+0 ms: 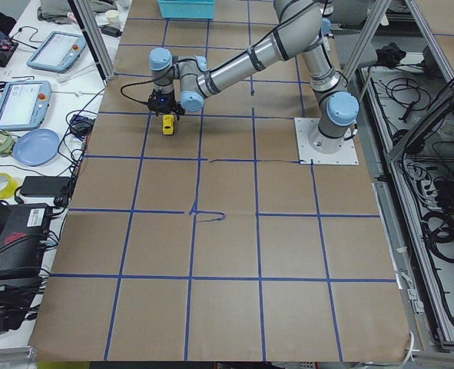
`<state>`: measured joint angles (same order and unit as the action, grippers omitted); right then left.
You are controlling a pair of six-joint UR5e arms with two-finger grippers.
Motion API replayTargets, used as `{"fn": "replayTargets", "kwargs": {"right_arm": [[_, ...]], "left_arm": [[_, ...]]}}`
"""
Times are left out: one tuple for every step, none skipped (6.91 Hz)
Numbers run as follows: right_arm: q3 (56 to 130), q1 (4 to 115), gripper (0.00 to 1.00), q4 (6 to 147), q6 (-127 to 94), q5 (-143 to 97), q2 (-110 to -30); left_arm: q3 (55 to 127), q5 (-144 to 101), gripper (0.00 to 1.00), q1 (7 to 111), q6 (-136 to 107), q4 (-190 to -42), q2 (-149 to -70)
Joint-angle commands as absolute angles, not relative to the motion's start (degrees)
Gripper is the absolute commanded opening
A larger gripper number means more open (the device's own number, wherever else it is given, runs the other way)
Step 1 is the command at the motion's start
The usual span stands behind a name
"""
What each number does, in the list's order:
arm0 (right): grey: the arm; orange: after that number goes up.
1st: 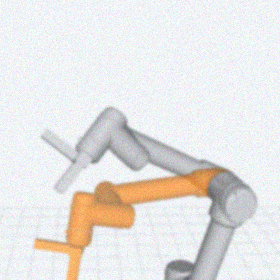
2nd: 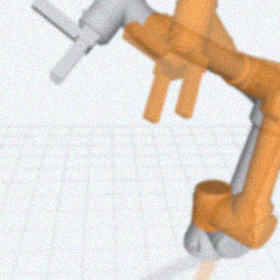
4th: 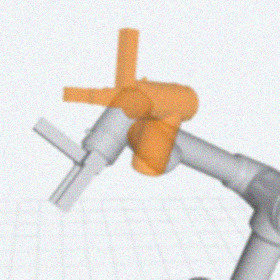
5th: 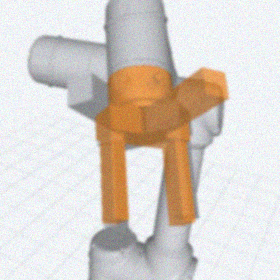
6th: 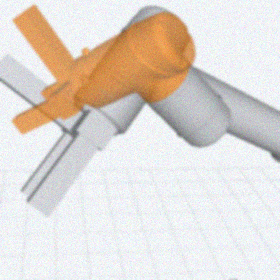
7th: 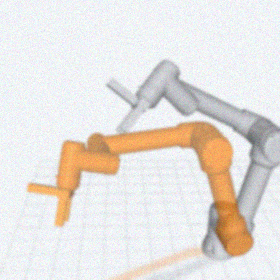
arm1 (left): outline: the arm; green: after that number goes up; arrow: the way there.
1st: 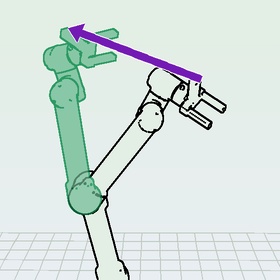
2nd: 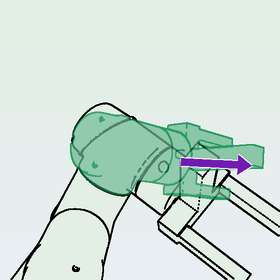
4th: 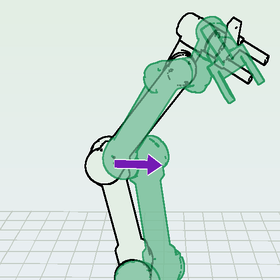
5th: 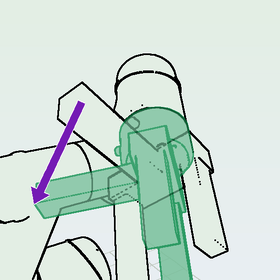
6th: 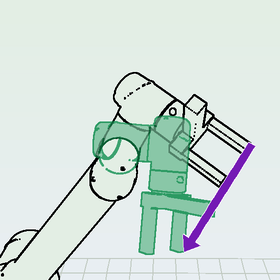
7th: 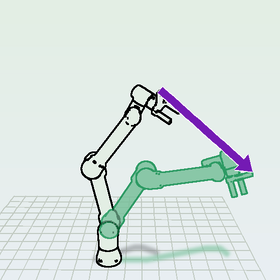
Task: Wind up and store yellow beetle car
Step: 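Close the left gripper on the yellow toy car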
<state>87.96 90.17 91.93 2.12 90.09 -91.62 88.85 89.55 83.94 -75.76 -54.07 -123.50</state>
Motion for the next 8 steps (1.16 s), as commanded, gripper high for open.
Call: {"fn": "replayTargets", "kwargs": {"right_arm": [[88.0,90.2,1.0,91.9,2.1,90.1,-91.7],[87.9,90.1,1.0,91.9,2.1,90.1,-91.6],[88.0,90.1,1.0,91.9,2.1,90.1,-91.6],[88.0,90.1,1.0,91.9,2.1,90.1,-91.6],[88.0,90.1,1.0,91.9,2.1,90.1,-91.6],[88.0,90.1,1.0,91.9,2.1,90.1,-91.6],[88.0,90.1,1.0,91.9,2.1,90.1,-91.6],[88.0,90.1,1.0,91.9,2.1,90.1,-91.7]], "left_arm": [[88.7,90.5,1.0,83.9,-76.5,-52.8,-125.1],[88.7,90.4,1.0,83.9,-77.2,-52.3,-125.7],[88.7,90.4,1.0,83.9,-77.2,-52.2,-125.8],[88.2,90.4,0.96,83.9,-77.2,-52.2,-126.0],[88.2,90.3,0.66,83.9,-77.2,-52.2,-126.1],[88.2,89.8,0.29,83.9,-77.0,-52.2,-126.1],[88.2,89.6,0.0,83.9,-76.8,-52.3,-126.0],[88.2,88.7,0.0,83.9,-76.6,-52.2,-125.8]]}}
